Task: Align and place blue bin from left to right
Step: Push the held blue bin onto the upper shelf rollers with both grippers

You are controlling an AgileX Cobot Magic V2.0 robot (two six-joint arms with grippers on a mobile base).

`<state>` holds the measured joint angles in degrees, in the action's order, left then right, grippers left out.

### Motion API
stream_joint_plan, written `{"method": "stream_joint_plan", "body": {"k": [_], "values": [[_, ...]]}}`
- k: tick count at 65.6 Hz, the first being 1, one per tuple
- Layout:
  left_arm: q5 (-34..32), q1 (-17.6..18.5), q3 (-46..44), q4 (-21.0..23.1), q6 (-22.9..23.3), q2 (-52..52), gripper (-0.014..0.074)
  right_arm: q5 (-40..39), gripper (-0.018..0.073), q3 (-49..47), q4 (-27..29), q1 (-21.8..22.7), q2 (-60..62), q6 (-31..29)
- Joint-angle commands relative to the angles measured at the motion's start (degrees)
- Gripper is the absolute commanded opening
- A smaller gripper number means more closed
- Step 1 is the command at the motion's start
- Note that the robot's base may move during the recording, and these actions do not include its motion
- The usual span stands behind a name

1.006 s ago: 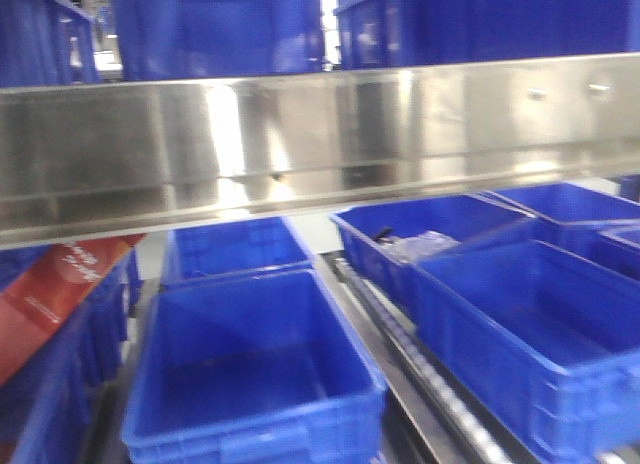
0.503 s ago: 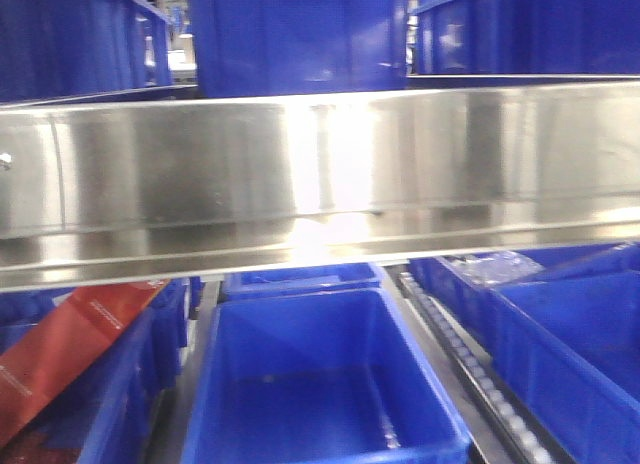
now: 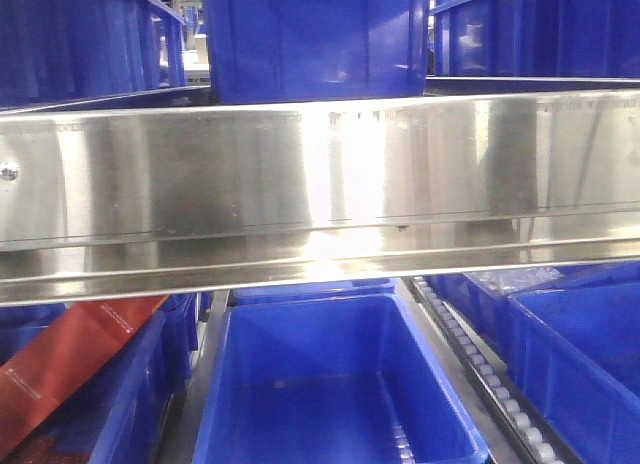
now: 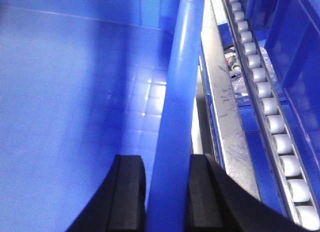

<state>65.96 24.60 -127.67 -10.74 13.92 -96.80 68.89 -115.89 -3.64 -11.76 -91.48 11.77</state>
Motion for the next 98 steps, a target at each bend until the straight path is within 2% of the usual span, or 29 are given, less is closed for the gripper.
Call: {"method": "stream_joint_plan", "body": {"k": [1, 66, 75, 84, 94, 98], "values": [[-5.38, 0.38, -0.86, 1.22, -1.27, 1.54, -0.0111, -6.39, -0.0153, -0.66, -0.63, -0.24, 1.18, -1.46], [-5.38, 0.38, -0.86, 1.22, -1.27, 1.54, -0.0111, -6.39, -0.0153, -0.66, -0.63, -0.24, 1.18, -1.46], [-7.49, 0.38, -0.86, 1.62, -1.27, 1.54, -0.0111, -7.59, -0.0153, -0.66, -0.63, -0.24, 1.18, -1.94], [-8.59, 0.38, -0.86, 5.09, -1.27, 1.32, -0.0111, -9.2, -0.0153, -0.66, -0.63, -0.24, 1.05, -5.84], [-6.22, 0.38, -0.86, 5.92, -1.27, -0.37, -0.0111, -13.67, -0.0153, -0.66, -0.63, 0.8, 0.2, -5.84], [-4.3, 0.38, -0.86, 5.17, 0.34, -1.33, -0.0111, -14.51, -0.0153, -0.66, -0.63, 1.55, -0.45, -5.84]]}}
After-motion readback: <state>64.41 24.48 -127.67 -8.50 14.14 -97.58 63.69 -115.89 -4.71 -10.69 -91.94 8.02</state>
